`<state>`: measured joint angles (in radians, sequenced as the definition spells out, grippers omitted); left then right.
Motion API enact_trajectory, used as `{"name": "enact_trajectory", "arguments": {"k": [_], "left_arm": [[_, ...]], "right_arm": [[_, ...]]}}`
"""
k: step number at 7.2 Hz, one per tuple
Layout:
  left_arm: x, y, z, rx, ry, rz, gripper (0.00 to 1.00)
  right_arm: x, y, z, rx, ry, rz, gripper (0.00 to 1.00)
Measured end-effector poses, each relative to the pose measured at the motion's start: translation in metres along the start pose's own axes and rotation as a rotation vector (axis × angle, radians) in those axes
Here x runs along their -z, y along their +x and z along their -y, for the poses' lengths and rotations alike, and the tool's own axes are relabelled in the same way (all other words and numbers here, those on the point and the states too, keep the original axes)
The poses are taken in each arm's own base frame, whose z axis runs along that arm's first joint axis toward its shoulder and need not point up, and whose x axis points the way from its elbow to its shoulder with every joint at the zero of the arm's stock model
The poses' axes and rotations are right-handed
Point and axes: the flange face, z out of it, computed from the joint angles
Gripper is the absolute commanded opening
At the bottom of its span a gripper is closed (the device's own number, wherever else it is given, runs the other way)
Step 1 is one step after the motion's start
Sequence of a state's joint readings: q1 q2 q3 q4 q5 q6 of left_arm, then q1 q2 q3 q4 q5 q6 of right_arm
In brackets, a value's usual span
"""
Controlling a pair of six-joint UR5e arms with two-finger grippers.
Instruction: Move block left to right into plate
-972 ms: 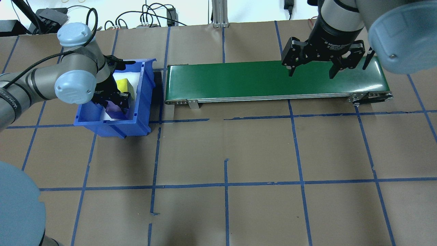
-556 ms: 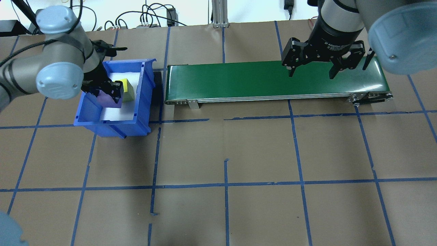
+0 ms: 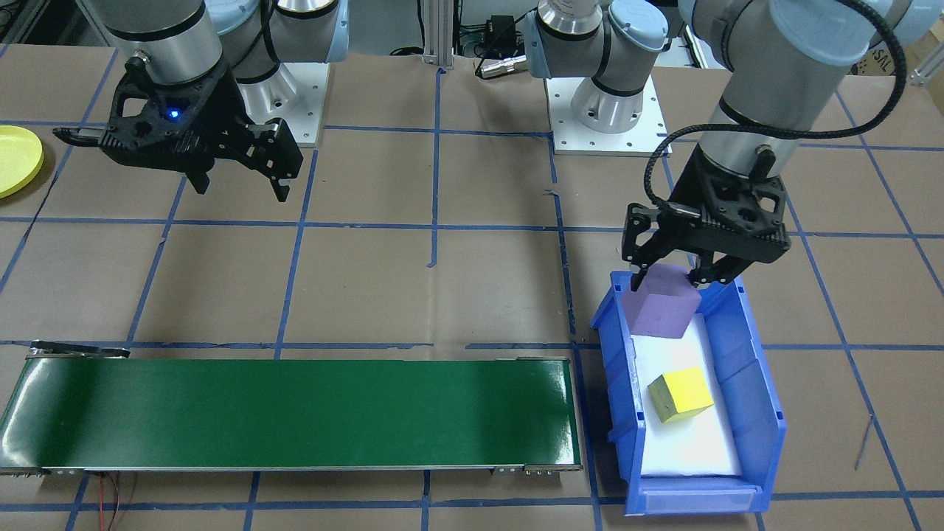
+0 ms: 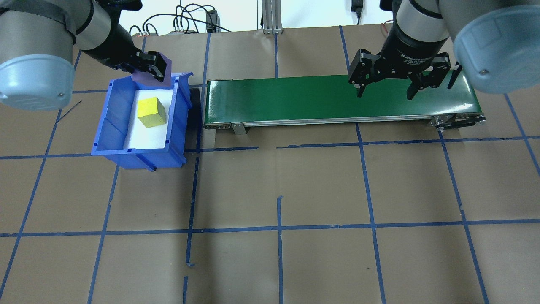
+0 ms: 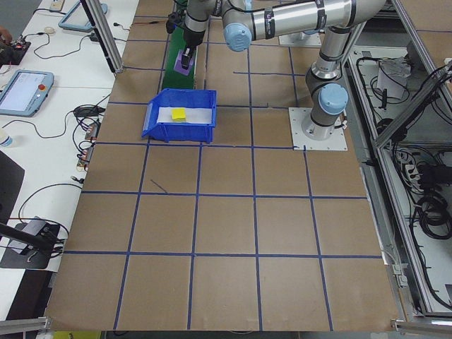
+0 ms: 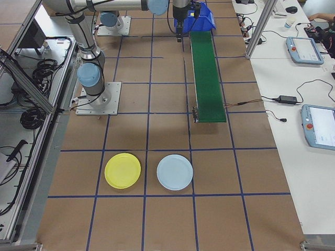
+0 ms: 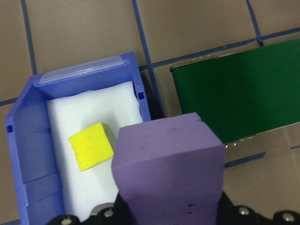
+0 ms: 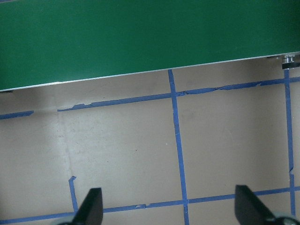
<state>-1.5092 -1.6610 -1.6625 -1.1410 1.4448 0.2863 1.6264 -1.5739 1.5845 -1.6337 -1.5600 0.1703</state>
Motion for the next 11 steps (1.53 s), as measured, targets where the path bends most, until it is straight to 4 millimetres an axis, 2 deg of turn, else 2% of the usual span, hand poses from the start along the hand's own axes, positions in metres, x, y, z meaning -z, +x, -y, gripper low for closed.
{"name": "enact_trajectory", "arguments": {"k": [1, 3, 4, 5, 6, 8, 9, 10, 11], "left_arm": [[-0.020, 0.024, 0.006, 0.038, -0.012, -0.021, 0.28], [-0.085, 0.079, 0.022, 0.120, -0.020, -0.044, 0.28], [-0.119, 0.097, 0.027, 0.143, -0.027, -0.049, 0.28], [-0.149, 0.105, 0.030, 0.154, -0.035, -0.052, 0.34], [-0.168, 0.107, 0.032, 0.158, -0.038, -0.051, 0.99], [-0.184, 0.104, 0.036, 0.156, -0.043, -0.017, 1.00], [-0.182, 0.101, 0.038, 0.149, -0.037, 0.008, 1.00], [-0.173, 0.096, 0.042, 0.136, -0.018, 0.052, 1.00], [-0.154, 0.083, 0.050, 0.126, 0.015, 0.104, 1.00]], "right_arm": [[0.000, 0.000, 0.000, 0.000, 0.000, 0.000, 1.00], [0.000, 0.000, 0.000, 0.001, 0.000, 0.000, 1.00], [0.000, 0.000, 0.000, 0.001, 0.000, 0.000, 1.00], [0.000, 0.000, 0.000, 0.001, 0.000, 0.000, 1.00], [0.000, 0.000, 0.000, 0.001, 0.000, 0.001, 1.00], [0.000, 0.000, 0.000, 0.001, -0.001, 0.000, 1.00], [-0.001, 0.000, 0.000, 0.001, -0.001, 0.000, 1.00], [-0.001, 0.000, 0.000, 0.001, -0.001, 0.000, 1.00], [-0.001, 0.000, 0.000, 0.001, -0.002, 0.000, 1.00]]}}
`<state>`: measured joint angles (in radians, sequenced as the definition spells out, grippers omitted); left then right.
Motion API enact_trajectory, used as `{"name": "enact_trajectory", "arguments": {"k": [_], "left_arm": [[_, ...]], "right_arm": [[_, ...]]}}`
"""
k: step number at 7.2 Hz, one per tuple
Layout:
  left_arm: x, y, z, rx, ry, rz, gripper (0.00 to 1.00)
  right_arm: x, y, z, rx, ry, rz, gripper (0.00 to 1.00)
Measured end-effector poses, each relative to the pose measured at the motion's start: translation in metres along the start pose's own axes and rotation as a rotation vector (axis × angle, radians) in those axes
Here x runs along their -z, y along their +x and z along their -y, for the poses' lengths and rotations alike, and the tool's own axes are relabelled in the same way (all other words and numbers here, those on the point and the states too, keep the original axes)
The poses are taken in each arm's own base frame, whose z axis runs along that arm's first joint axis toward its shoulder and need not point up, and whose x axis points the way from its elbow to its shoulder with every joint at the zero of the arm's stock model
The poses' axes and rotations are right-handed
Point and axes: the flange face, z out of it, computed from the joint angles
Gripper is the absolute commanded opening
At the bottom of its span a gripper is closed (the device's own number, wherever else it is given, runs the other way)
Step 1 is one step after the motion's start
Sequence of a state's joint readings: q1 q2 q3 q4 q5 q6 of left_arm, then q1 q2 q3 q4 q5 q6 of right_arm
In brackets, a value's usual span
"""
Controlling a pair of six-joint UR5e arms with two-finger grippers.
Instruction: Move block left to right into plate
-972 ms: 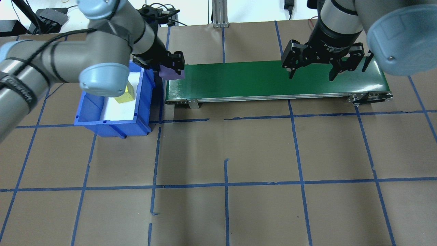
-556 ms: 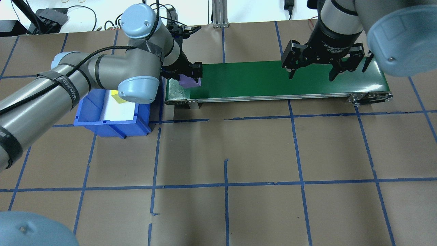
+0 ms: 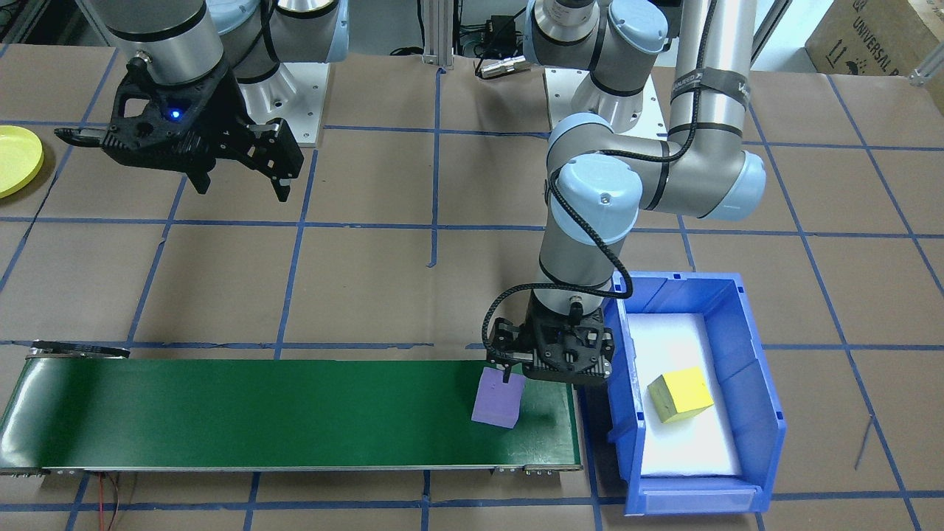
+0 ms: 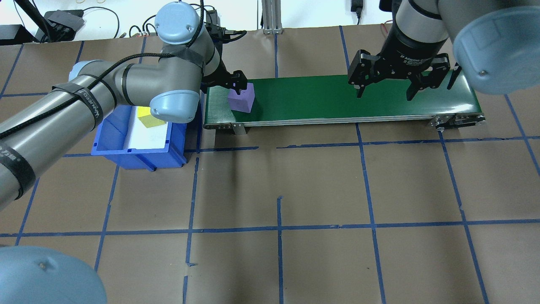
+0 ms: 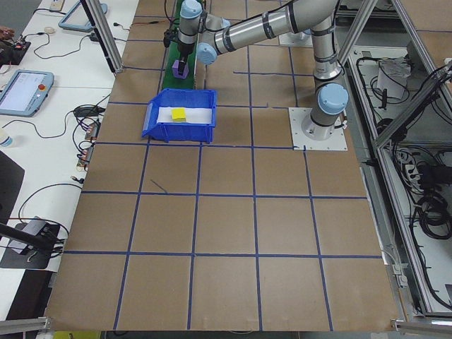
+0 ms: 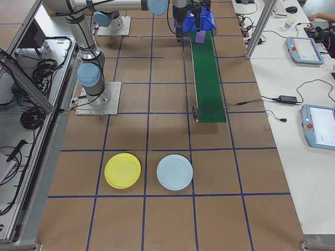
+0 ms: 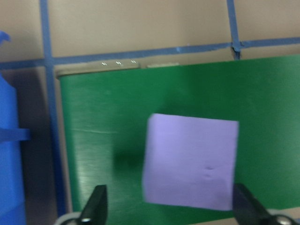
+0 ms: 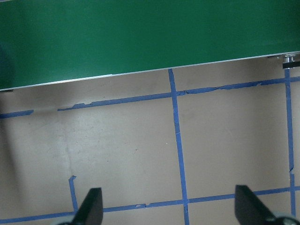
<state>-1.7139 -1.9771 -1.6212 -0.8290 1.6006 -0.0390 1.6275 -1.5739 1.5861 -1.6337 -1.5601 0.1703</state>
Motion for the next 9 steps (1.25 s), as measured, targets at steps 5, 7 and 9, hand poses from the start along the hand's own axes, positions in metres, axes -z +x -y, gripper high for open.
{"name": "enact_trajectory", "arguments": {"k": [5, 7, 9], "left_arm": [[0.044, -0.189, 0.022, 0.206, -0.029, 0.110, 1.00], [0.010, -0.210, 0.014, 0.243, -0.088, 0.113, 1.00], [-0.032, -0.212, 0.007, 0.266, -0.152, 0.096, 1.00]], "right_arm": [[0.001, 0.004, 0.004, -0.009, 0.004, -0.001, 1.00], [0.004, 0.010, 0.014, -0.021, 0.014, 0.003, 1.00], [0.009, 0.022, 0.047, -0.025, 0.029, 0.016, 1.00]]}}
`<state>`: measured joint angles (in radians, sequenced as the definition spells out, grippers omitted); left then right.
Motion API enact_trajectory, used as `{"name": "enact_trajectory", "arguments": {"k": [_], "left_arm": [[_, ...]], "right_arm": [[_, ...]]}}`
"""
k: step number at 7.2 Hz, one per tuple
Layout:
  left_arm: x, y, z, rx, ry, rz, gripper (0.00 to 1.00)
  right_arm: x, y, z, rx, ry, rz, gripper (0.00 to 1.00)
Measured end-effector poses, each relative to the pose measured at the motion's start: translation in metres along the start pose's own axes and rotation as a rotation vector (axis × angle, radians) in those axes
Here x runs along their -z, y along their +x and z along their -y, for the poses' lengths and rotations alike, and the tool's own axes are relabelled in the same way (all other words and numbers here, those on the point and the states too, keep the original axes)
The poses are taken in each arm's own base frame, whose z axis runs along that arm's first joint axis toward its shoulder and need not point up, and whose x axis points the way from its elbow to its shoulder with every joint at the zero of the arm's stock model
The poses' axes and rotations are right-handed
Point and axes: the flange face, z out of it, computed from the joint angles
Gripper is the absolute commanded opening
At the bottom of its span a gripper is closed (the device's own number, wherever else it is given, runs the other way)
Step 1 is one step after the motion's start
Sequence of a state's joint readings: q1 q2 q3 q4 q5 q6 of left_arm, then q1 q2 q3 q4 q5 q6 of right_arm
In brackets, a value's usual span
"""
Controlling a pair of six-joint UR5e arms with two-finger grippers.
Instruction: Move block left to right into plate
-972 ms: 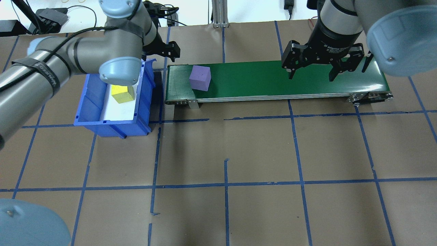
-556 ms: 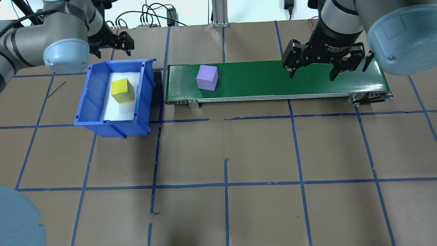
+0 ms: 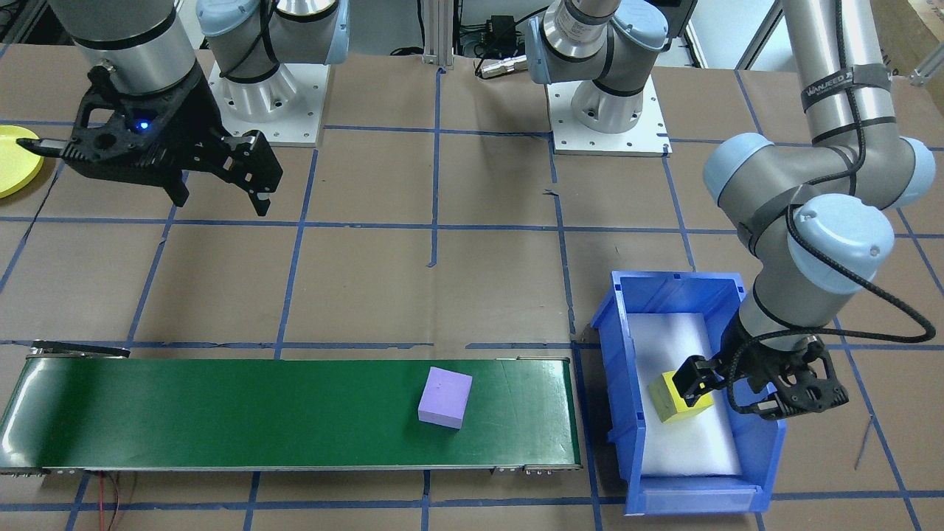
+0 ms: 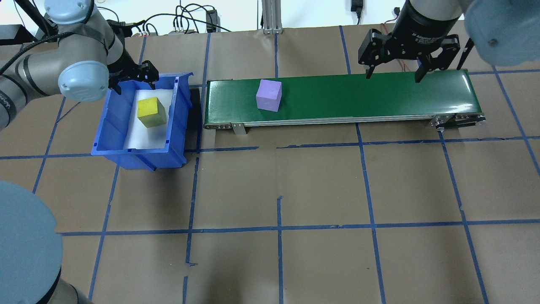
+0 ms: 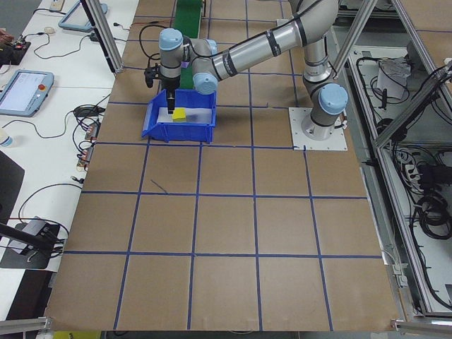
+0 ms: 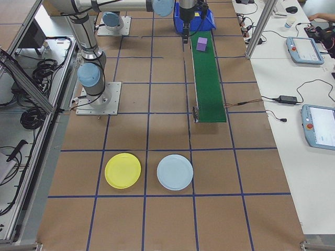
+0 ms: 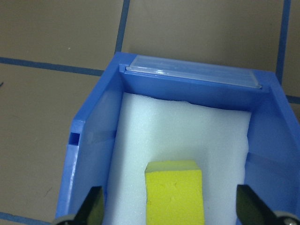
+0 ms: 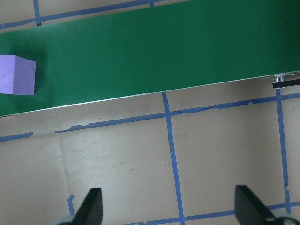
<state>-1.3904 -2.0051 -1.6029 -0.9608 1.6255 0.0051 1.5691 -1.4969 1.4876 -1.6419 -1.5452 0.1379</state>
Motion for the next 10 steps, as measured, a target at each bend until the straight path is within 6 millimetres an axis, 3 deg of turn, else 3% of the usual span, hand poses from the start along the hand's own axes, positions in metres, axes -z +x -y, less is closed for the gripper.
{"name": "enact_trajectory", "arguments": {"k": [2, 3, 4, 5, 6, 7, 8, 9, 10], "left_arm": [[-0.033, 0.006, -0.012, 0.065, -0.050, -0.045, 1.00], [-0.046, 0.008, -0.016, 0.078, -0.064, -0.055, 0.79], [-0.058, 0.009, -0.019, 0.082, -0.079, -0.058, 0.33], [-0.065, 0.009, -0.021, 0.082, -0.091, -0.058, 0.19], [-0.063, 0.009, -0.020, 0.080, -0.086, -0.059, 0.19], [-0.045, 0.009, -0.017, 0.076, -0.051, -0.062, 0.19], [-0.008, 0.009, -0.014, 0.068, 0.015, -0.068, 0.19], [0.036, 0.017, -0.018, 0.047, 0.084, -0.079, 0.19], [0.077, 0.038, -0.028, 0.003, 0.144, -0.119, 0.19]], "right_arm": [[-0.016, 0.003, 0.044, 0.022, 0.002, 0.020, 1.00], [-0.038, 0.000, 0.069, 0.030, 0.000, 0.033, 1.00], [-0.067, -0.002, 0.090, 0.032, -0.006, 0.040, 1.00], [-0.102, -0.003, 0.105, 0.031, -0.024, 0.041, 1.00], [-0.131, -0.003, 0.112, 0.027, -0.048, 0.040, 1.00], [-0.152, -0.001, 0.118, 0.023, -0.063, 0.040, 1.00], [-0.166, 0.009, 0.124, 0.008, -0.076, 0.057, 1.00], [-0.175, 0.031, 0.132, -0.005, -0.087, 0.094, 1.00], [-0.186, 0.066, 0.142, -0.004, -0.098, 0.143, 1.00]]}}
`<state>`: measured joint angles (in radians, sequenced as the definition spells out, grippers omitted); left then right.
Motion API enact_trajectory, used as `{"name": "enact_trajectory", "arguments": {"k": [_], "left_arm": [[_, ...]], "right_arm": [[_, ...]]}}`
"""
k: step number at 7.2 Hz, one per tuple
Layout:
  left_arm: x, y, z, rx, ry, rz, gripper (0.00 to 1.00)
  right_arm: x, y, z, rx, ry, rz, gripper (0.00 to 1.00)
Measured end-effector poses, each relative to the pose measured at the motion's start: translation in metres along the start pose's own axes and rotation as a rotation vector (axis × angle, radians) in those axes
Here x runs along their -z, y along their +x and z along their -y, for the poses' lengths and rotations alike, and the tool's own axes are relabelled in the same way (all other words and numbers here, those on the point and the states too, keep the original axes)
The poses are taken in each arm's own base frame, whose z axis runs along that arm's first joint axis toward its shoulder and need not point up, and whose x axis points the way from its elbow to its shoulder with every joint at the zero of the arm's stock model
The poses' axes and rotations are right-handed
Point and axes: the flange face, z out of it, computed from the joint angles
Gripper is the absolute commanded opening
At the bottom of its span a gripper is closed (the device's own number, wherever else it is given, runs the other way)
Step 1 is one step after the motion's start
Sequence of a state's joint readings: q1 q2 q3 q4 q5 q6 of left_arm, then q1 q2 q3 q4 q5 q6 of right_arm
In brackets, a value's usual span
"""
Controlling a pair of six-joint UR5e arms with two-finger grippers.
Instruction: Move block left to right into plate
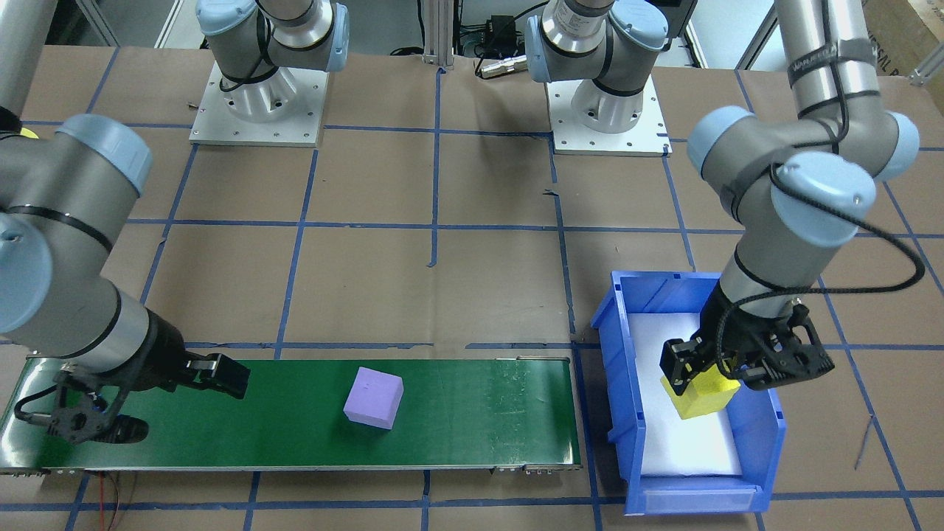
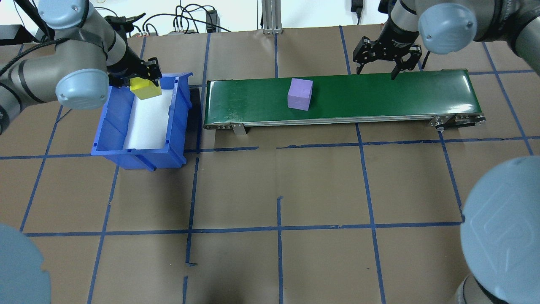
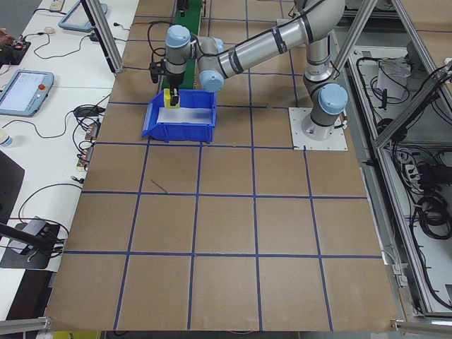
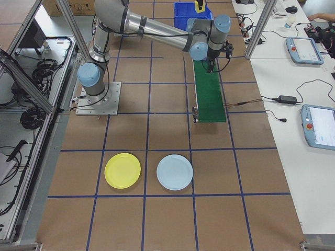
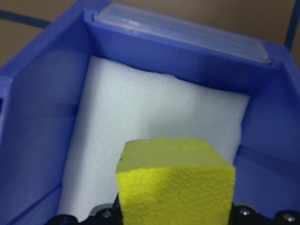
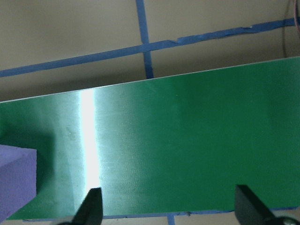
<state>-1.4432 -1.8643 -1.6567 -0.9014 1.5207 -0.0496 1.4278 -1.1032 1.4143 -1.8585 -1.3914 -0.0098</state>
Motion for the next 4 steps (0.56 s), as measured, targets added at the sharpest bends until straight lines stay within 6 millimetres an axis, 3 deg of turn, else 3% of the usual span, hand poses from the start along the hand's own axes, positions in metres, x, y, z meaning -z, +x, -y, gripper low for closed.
{"name": "enact_trajectory", "arguments": {"k": [1, 2, 3, 4], "left_arm": [[0.025, 0.036, -0.009, -0.056, 0.037, -0.061, 0.19], [0.036, 0.074, -0.022, -0.111, 0.047, -0.101, 0.19], [0.034, 0.105, -0.036, -0.153, 0.040, -0.123, 0.19], [0.019, 0.124, -0.046, -0.179, 0.020, -0.131, 0.19]], "right_arm": [[-0.006, 0.036, 0.007, 0.002, -0.009, 0.054, 1.00], [-0.011, 0.059, 0.010, 0.002, -0.014, 0.090, 1.00], [-0.014, 0.070, 0.010, 0.005, -0.018, 0.106, 1.00], [-0.017, 0.074, 0.009, 0.008, -0.022, 0.112, 1.00]]}}
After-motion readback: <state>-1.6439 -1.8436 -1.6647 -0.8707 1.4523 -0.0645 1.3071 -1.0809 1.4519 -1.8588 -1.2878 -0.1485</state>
